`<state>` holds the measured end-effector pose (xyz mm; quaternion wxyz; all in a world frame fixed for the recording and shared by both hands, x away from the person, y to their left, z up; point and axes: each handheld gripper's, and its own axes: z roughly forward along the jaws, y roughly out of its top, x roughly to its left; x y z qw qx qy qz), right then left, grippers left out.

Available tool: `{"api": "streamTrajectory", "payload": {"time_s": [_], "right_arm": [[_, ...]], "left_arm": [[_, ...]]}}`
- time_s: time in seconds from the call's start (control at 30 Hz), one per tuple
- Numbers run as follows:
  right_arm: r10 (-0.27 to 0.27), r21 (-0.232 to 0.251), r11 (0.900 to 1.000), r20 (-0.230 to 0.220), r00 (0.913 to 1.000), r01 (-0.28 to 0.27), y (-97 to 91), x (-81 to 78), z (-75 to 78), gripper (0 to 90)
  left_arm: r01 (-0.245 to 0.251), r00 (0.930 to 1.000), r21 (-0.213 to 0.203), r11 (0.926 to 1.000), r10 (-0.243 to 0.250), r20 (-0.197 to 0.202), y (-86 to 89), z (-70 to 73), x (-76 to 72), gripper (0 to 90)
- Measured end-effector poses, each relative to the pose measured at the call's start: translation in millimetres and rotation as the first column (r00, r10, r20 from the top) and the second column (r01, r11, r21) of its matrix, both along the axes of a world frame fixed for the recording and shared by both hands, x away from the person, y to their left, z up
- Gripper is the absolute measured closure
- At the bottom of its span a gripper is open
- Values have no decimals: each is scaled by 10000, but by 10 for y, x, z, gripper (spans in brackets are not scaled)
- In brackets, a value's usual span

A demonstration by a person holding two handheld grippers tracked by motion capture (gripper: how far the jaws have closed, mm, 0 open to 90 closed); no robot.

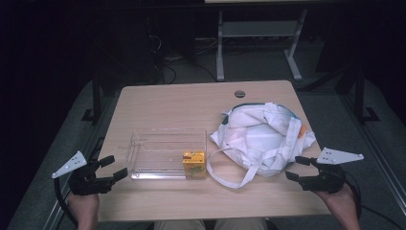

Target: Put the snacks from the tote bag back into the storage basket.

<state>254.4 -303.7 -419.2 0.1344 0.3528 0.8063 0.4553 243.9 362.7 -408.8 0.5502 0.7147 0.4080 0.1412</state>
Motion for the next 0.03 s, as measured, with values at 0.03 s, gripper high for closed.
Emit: {"api": "streamTrajectory", "payload": {"time_s": [0.03], "right_arm": [[-2, 15, 10000, -1, 10000, 2, 11, 9, -7, 279]], "left_arm": [[13, 10000, 12, 10000, -13, -5, 0, -2, 3, 126]]}}
